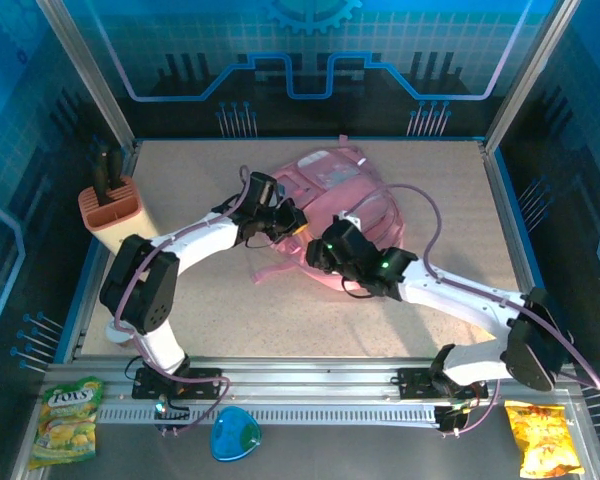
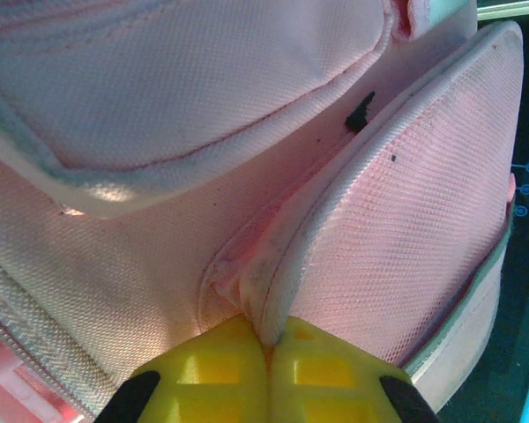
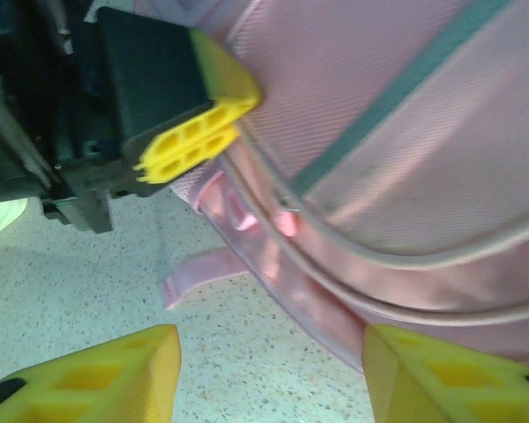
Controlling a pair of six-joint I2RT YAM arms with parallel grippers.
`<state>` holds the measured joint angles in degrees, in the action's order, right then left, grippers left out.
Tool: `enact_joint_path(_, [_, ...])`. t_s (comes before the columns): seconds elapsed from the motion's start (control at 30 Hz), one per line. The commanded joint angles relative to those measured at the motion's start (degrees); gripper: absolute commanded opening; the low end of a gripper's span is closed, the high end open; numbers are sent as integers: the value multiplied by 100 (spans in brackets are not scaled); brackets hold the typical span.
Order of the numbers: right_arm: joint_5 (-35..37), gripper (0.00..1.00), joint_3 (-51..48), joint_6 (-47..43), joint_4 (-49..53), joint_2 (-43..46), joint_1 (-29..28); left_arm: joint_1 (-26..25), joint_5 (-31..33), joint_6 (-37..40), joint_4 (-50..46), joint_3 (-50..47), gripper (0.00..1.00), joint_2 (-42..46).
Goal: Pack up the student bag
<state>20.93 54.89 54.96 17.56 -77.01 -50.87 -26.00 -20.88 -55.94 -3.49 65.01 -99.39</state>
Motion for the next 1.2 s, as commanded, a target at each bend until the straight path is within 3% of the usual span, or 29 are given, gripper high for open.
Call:
enact_joint_path(0.0, [676,52,308,301,230,-385,-139,-187,-370,-299,563,58,0,30])
enact_joint_path(0.43, [1082,32,1155,927,598,-1518,32,-230,-482,-360,693,24,0,70])
enact_joint_path(0.67, [1448,31,1621,1303,1208,-1899,149,-228,-549,-376,735,16,0,91])
enact_joint_path(0.93, [1554,39,1637,1578,1261,-2027,341,-228,-641,-395,790,11,0,96])
enact_joint_path(1.17, [1688,31,1761,1790,1398,-2201,525,-223,-666,-437,833,-6,0,115])
